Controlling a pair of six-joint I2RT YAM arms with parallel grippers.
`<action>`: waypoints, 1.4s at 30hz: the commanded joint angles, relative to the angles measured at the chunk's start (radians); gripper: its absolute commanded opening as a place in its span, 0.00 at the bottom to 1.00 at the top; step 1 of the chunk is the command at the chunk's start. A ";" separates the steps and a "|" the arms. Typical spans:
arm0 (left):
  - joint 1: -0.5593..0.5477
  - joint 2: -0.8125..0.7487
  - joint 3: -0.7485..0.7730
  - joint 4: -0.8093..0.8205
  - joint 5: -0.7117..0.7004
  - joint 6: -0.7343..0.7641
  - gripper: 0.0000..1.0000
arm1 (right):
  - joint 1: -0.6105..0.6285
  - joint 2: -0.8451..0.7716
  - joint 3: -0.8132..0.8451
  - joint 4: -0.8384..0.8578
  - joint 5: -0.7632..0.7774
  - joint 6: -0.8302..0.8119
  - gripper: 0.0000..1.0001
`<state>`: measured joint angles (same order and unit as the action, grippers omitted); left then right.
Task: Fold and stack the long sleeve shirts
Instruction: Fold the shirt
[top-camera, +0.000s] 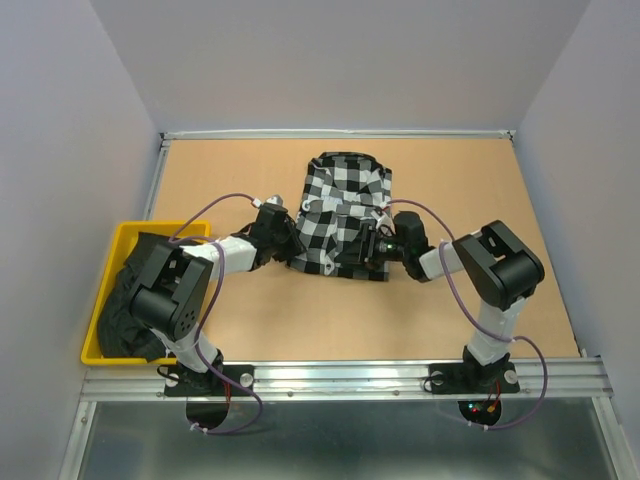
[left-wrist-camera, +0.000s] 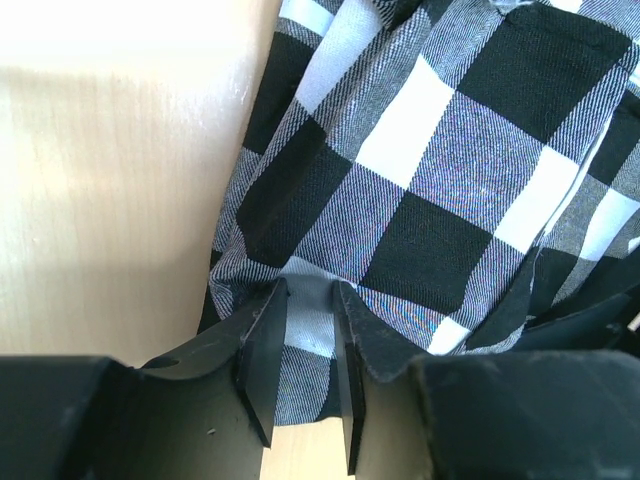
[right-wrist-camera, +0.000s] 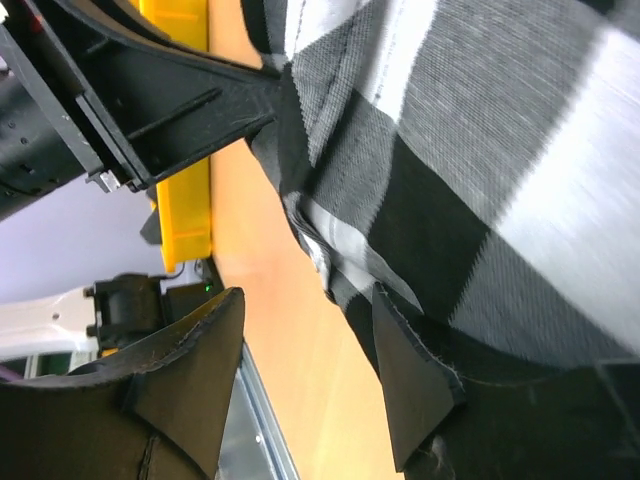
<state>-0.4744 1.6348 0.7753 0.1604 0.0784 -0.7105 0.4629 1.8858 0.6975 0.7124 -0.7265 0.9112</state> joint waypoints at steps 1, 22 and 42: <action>0.003 -0.016 -0.050 -0.101 -0.031 0.009 0.37 | -0.017 -0.098 -0.056 -0.031 0.006 -0.038 0.60; 0.003 -0.073 -0.061 -0.125 -0.022 0.002 0.37 | -0.225 -0.206 -0.248 -0.042 0.007 -0.083 0.60; 0.031 0.100 0.392 -0.133 0.017 0.089 0.48 | -0.224 -0.030 0.293 -0.113 0.078 -0.067 0.60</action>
<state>-0.4595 1.6485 1.1057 0.0116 0.0784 -0.6590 0.2424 1.8000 0.9203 0.5533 -0.6842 0.8421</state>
